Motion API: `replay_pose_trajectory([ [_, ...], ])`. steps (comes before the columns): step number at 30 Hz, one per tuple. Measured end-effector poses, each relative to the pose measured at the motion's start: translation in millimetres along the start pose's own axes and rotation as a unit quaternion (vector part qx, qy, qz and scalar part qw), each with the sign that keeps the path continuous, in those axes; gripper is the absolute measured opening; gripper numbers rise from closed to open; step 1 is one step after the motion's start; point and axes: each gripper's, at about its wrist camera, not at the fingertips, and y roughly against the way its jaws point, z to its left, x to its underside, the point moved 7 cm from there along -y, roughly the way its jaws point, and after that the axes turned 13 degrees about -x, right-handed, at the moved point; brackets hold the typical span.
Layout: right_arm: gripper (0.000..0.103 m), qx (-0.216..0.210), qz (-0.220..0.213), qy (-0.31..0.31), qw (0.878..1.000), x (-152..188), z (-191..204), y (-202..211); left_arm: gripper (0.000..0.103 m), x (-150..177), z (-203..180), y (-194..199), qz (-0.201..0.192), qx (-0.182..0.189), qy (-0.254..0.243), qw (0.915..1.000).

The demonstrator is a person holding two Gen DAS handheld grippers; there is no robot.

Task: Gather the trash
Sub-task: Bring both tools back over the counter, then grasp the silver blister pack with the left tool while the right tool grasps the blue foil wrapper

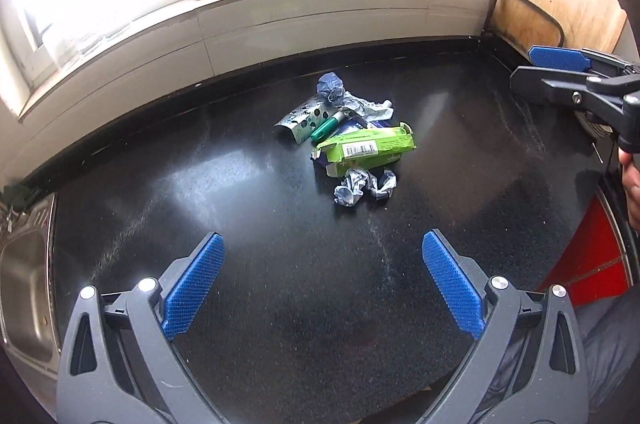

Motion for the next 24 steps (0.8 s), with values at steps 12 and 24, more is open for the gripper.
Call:
replay_pose_trajectory([
  [12, 0.080, -0.021, 0.060, 0.015, 0.998, -19, -39, -70, 0.096, -59, 13, -86, 0.015, -0.001, -0.074, 0.9971],
  [24, 0.064, -0.044, 0.159, 0.016, 0.986, -33, -86, -189, 0.096, -110, 10, -222, 0.060, 0.069, -0.162, 0.9825],
])
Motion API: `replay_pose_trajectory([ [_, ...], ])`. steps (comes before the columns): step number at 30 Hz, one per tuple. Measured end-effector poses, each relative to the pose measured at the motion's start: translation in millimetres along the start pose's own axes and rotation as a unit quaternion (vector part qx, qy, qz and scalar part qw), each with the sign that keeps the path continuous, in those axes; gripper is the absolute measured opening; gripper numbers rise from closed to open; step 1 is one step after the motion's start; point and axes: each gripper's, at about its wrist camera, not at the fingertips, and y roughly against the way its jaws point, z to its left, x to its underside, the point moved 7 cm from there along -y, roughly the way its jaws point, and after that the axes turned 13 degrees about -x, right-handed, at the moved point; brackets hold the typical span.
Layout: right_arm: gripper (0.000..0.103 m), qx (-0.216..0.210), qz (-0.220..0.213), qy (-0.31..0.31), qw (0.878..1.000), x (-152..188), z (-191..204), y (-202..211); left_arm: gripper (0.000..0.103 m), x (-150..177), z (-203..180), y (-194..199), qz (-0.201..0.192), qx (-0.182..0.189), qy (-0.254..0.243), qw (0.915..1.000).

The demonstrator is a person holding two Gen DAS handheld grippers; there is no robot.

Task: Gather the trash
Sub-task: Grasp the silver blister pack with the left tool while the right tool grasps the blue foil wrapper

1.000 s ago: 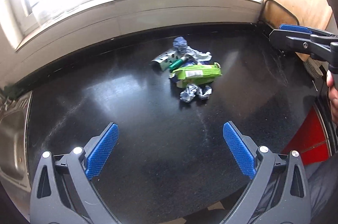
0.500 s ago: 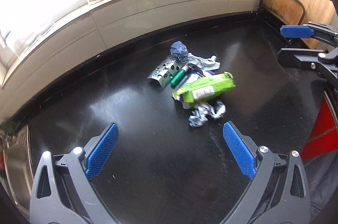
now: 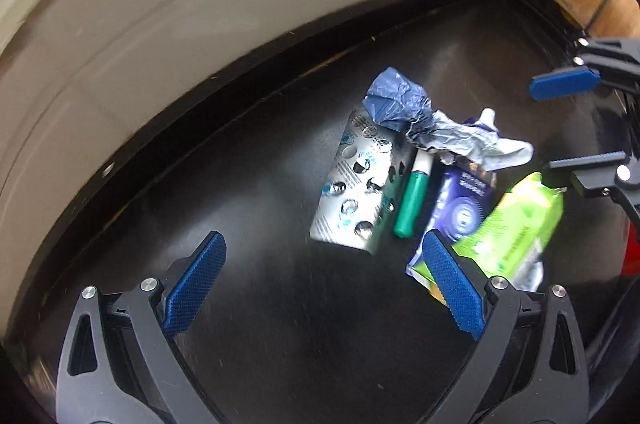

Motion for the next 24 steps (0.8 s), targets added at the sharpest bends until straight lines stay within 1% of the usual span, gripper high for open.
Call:
replay_pose_trajectory([
  [1, 0.063, 0.000, 0.013, 0.000, 1.000, -1, -5, -11, 0.096, -3, -1, -11, 0.003, 0.010, -0.018, 0.9998],
  [3, 0.061, -0.004, 0.028, -0.002, 1.000, -3, -11, -25, 0.096, -8, -3, -26, 0.007, 0.023, -0.036, 0.9991],
  [5, 0.059, -0.004, 0.039, -0.003, 0.999, -3, -17, -38, 0.096, -11, -4, -36, 0.007, 0.034, -0.041, 0.9986],
  [8, 0.057, -0.001, 0.044, -0.001, 0.999, -4, -23, -50, 0.091, -15, -9, -48, 0.002, 0.045, -0.047, 0.9979],
  [9, 0.055, 0.000, 0.045, 0.000, 0.999, -5, -24, -52, 0.089, -18, -10, -48, -0.013, 0.042, -0.052, 0.9977],
  [10, 0.048, -0.001, 0.047, 0.000, 0.999, -6, -26, -54, 0.086, -21, -11, -48, -0.019, 0.043, -0.053, 0.9975],
  [11, 0.038, -0.002, 0.048, -0.001, 0.999, -8, -27, -56, 0.083, -23, -11, -48, -0.023, 0.044, -0.052, 0.9974],
  [12, 0.034, -0.002, 0.046, -0.002, 0.999, -9, -27, -58, 0.072, -26, -12, -46, -0.031, 0.046, -0.049, 0.9973],
  [13, 0.026, -0.003, 0.045, -0.002, 0.999, -10, -28, -57, 0.059, -28, -12, -45, -0.035, 0.047, -0.047, 0.9972],
  [14, 0.023, -0.003, 0.043, -0.001, 0.999, -12, -28, -56, 0.052, -29, -13, -44, -0.036, 0.049, -0.044, 0.9971],
  [15, 0.023, -0.005, 0.041, -0.001, 0.999, -13, -27, -55, 0.045, -30, -14, -42, -0.037, 0.051, -0.044, 0.9971],
  [18, 0.022, -0.005, 0.028, -0.003, 1.000, -15, -24, -47, 0.040, -30, -18, -38, -0.038, 0.043, -0.040, 0.9975],
  [24, 0.022, 0.006, -0.007, 0.000, 1.000, -18, -16, -9, 0.038, -18, -15, -11, -0.037, 0.026, 0.006, 0.9990],
])
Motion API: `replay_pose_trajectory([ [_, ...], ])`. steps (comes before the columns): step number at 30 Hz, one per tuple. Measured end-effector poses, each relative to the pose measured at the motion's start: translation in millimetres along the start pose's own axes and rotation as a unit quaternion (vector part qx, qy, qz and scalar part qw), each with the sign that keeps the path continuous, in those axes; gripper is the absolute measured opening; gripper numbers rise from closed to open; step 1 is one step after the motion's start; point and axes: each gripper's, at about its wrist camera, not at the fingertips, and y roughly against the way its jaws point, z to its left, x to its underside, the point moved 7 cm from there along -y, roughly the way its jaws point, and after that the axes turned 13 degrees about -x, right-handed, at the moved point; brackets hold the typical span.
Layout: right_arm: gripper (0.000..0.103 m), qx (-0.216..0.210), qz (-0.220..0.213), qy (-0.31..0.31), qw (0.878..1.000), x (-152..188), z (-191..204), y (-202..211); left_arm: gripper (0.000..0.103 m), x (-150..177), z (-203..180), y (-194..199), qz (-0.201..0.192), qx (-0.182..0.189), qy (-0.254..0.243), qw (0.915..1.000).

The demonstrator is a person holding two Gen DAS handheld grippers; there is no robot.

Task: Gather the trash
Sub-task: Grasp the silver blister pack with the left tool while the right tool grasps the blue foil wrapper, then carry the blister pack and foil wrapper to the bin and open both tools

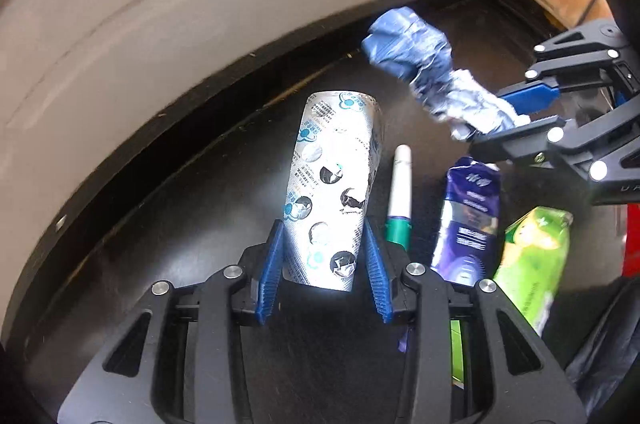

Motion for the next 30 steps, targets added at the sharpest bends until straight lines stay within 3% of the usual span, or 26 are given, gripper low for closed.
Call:
replay_pose_trajectory([
  [8, 0.022, 0.004, -0.041, 0.016, 0.999, 18, 34, 56, 0.038, 25, -6, 82, 0.000, -0.043, 0.064, 0.9971],
  [12, 0.022, 0.006, -0.056, 0.024, 0.998, 41, 51, 81, 0.039, 53, -33, 120, 0.010, -0.059, 0.100, 0.9932],
  [18, 0.022, 0.005, -0.063, 0.018, 0.998, 79, 73, 97, 0.039, 90, -81, 150, 0.014, -0.055, 0.133, 0.9895],
  [30, 0.022, 0.010, -0.072, 0.030, 0.997, 96, 78, 113, 0.039, 82, -90, 176, -0.005, -0.087, 0.143, 0.9859],
])
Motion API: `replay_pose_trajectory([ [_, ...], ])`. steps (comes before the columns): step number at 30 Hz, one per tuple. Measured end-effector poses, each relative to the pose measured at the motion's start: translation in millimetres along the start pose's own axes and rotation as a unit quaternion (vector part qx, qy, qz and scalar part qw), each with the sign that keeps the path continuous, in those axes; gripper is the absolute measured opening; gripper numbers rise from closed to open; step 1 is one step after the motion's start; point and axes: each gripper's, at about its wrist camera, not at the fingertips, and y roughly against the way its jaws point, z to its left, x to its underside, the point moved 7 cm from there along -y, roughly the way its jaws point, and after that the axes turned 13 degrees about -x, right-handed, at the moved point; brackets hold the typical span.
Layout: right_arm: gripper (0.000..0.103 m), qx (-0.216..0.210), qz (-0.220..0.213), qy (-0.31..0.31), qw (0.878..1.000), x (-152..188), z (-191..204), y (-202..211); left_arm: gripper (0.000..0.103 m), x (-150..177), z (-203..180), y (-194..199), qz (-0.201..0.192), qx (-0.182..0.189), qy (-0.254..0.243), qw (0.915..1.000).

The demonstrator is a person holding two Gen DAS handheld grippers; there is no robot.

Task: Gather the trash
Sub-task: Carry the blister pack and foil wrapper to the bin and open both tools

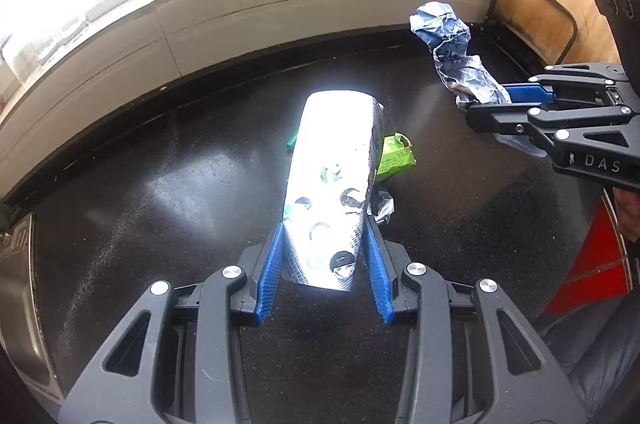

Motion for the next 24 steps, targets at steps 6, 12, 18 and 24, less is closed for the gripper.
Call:
replay_pose_trajectory([
  [6, 0.022, -0.015, -0.004, 0.037, 0.999, -22, 24, -5, 0.039, 15, 33, 15, -0.002, -0.026, 0.049, 0.9985],
  [12, 0.022, -0.068, 0.000, 0.118, 0.991, -53, 99, -30, 0.039, 66, 101, 48, -0.001, -0.088, 0.149, 0.9849],
  [18, 0.022, -0.155, 0.041, 0.223, 0.962, -51, 219, -74, 0.039, 163, 169, 88, 0.025, -0.179, 0.258, 0.9490],
  [24, 0.022, -0.246, 0.105, 0.334, 0.904, -3, 366, -113, 0.039, 300, 210, 125, 0.078, -0.250, 0.391, 0.8824],
])
